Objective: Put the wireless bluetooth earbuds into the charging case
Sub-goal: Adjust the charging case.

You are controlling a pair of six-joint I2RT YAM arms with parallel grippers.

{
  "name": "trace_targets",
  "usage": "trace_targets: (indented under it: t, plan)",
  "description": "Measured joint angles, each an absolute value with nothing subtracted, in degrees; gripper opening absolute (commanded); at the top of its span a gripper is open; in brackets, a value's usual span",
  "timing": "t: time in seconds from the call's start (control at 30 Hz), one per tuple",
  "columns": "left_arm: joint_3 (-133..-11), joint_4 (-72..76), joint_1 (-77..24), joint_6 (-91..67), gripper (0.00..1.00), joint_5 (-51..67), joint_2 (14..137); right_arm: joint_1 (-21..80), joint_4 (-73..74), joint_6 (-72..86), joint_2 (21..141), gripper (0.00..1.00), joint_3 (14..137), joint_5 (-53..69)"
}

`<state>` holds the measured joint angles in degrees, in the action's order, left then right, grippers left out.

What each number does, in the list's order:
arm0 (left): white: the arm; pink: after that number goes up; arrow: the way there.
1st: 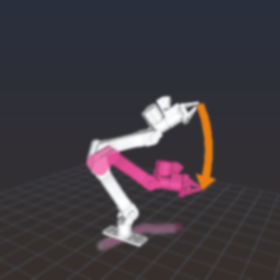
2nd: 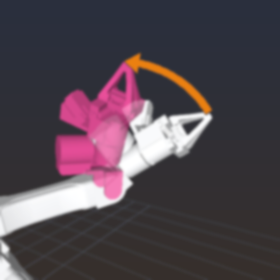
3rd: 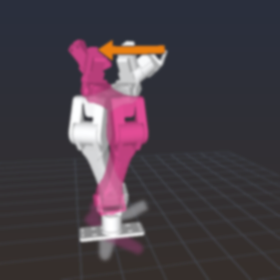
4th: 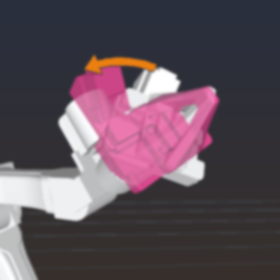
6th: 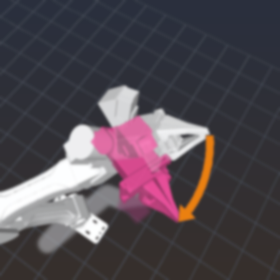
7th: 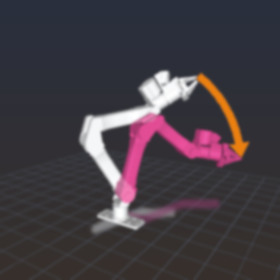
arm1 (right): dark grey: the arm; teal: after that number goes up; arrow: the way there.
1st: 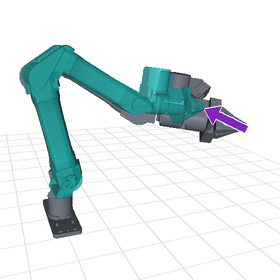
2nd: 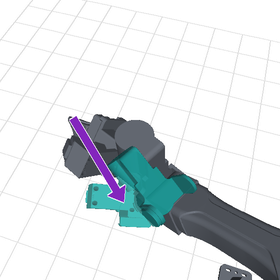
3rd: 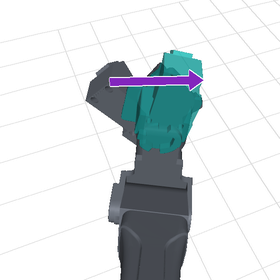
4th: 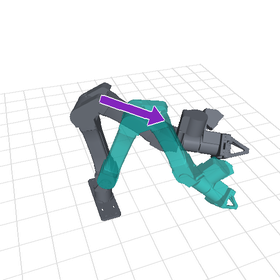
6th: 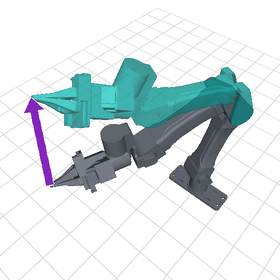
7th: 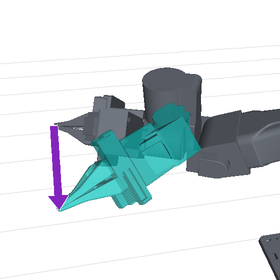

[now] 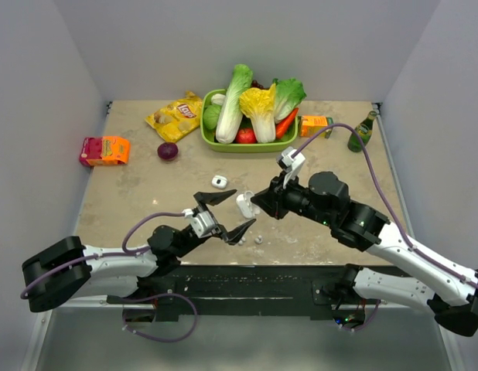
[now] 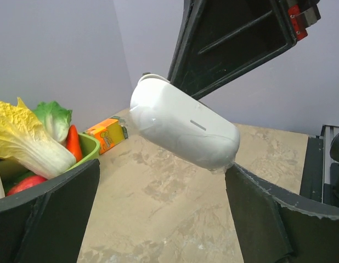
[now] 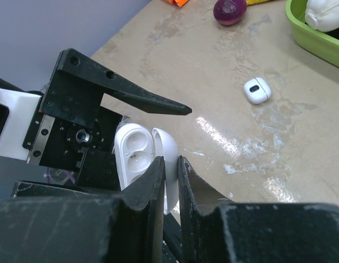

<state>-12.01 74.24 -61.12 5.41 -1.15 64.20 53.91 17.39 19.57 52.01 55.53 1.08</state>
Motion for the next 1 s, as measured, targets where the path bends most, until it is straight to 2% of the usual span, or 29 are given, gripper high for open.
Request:
trace_targets:
  t: [0.4,0.6,0.83,1.0]
  plan:
    - [-12.0,71.3,-61.1,-0.1,1.00,-5.2,61.5,54.5,22.0,11.9,52.0,0.00,59.2,-3.1]
    - [-12.8,62.0,-61.1,-8.2,1.00,-5.3,54.7,64.3,25.9,2.3,52.4,0.00,63.3,-16.1]
    - [-21.2,45.7,-60.2,-12.5,1.00,0.3,53.9,69.7,30.1,-5.3,53.6,0.00,65.2,-25.2]
    - [-22.9,41.5,-57.6,-13.5,1.00,8.2,54.2,74.8,31.7,-9.0,54.3,0.00,65.7,-31.2]
